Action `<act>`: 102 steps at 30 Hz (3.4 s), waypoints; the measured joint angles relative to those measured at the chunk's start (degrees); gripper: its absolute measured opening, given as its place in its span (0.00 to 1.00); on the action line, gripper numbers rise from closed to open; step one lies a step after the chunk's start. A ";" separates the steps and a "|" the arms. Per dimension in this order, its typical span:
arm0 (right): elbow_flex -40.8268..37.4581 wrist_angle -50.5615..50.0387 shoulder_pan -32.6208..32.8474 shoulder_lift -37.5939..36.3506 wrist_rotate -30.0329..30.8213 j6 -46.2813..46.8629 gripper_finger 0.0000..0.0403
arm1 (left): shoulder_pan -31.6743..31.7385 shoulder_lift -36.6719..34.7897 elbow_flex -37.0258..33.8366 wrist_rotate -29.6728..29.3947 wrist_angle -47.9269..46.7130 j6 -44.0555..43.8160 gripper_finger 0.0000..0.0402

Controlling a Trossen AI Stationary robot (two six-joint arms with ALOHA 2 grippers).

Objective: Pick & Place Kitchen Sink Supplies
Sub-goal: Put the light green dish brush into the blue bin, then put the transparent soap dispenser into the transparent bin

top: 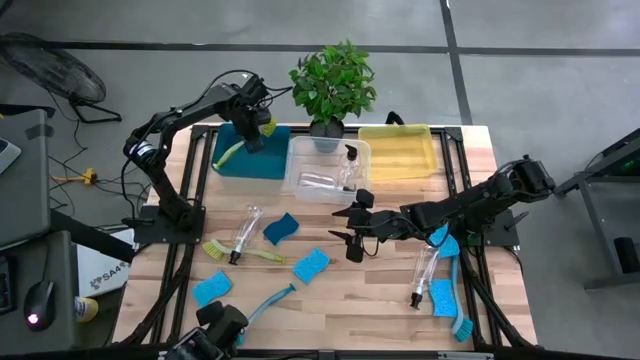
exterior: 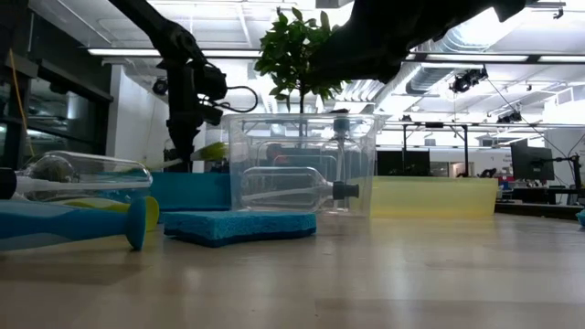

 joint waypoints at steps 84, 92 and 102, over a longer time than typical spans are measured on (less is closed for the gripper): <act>-0.02 -8.30 0.07 0.00 -4.81 5.60 0.56 | -65.03 -41.07 -29.28 2.12 -13.56 -86.20 0.31; -0.02 -8.88 0.07 0.00 -5.98 4.96 0.56 | -73.97 -40.85 -30.22 0.74 -7.36 -95.87 0.31; -0.02 -9.94 0.30 0.00 -7.17 5.09 0.56 | -82.49 -34.93 -30.22 -0.21 -6.16 -104.53 0.45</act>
